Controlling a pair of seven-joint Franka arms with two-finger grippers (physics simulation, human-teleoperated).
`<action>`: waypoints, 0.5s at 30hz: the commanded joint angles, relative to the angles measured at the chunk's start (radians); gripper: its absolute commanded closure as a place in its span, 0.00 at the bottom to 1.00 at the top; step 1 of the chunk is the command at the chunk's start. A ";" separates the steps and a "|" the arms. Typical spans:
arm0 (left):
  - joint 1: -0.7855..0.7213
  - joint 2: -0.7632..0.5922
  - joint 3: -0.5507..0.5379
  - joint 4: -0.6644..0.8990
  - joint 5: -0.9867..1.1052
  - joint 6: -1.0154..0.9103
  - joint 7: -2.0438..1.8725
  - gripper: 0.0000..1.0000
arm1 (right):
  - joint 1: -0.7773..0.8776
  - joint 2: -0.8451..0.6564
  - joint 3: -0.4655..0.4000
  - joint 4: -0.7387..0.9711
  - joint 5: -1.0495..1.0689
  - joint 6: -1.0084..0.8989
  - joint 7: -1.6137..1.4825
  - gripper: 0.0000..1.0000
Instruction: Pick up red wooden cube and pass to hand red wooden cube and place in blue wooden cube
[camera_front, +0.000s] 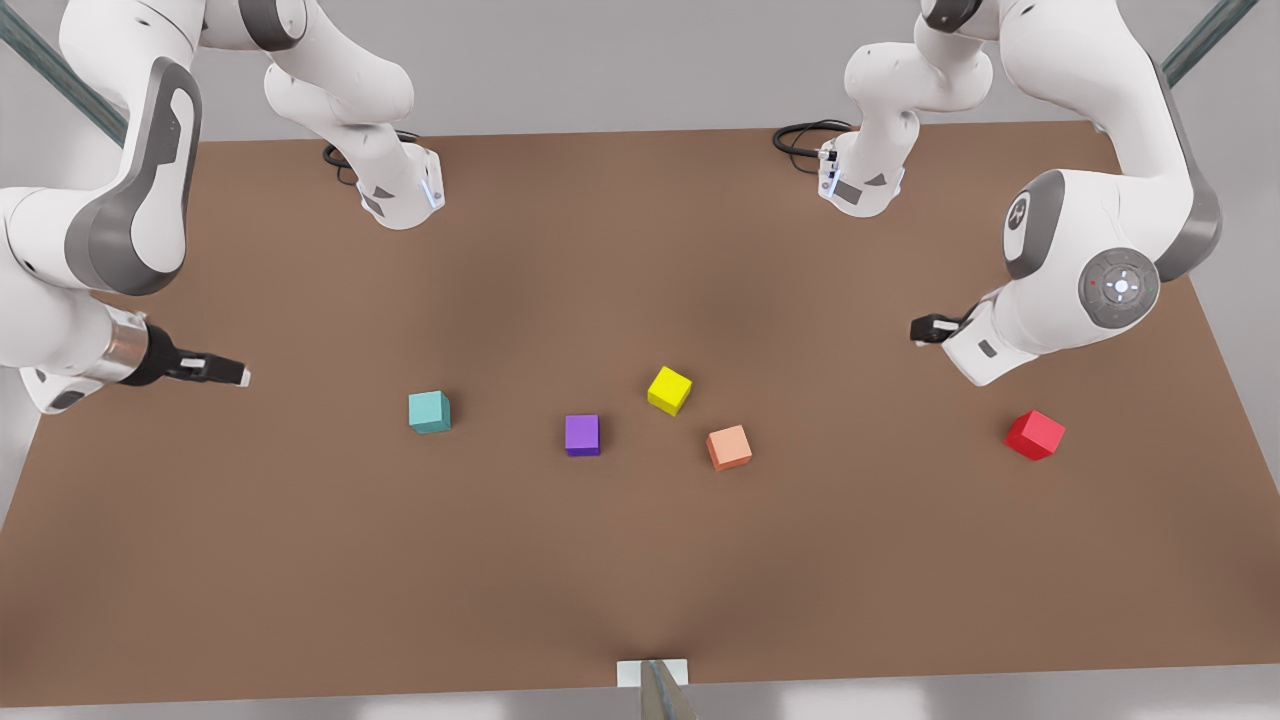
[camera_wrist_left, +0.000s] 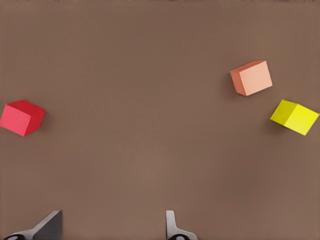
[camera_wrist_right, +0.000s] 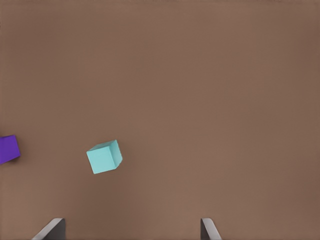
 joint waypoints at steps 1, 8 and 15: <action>0.000 -0.001 0.000 0.000 0.000 0.016 0.021 0.00 | 0.000 0.000 0.000 0.000 0.003 0.036 0.007 0.00; 0.159 0.257 0.089 -0.178 -0.002 0.502 0.889 0.00 | -0.003 0.002 -0.002 0.000 0.017 0.036 0.005 0.00; 0.314 0.398 0.089 -0.161 0.006 0.792 1.549 0.00 | -0.003 -0.003 -0.002 0.000 -0.003 0.039 0.001 0.00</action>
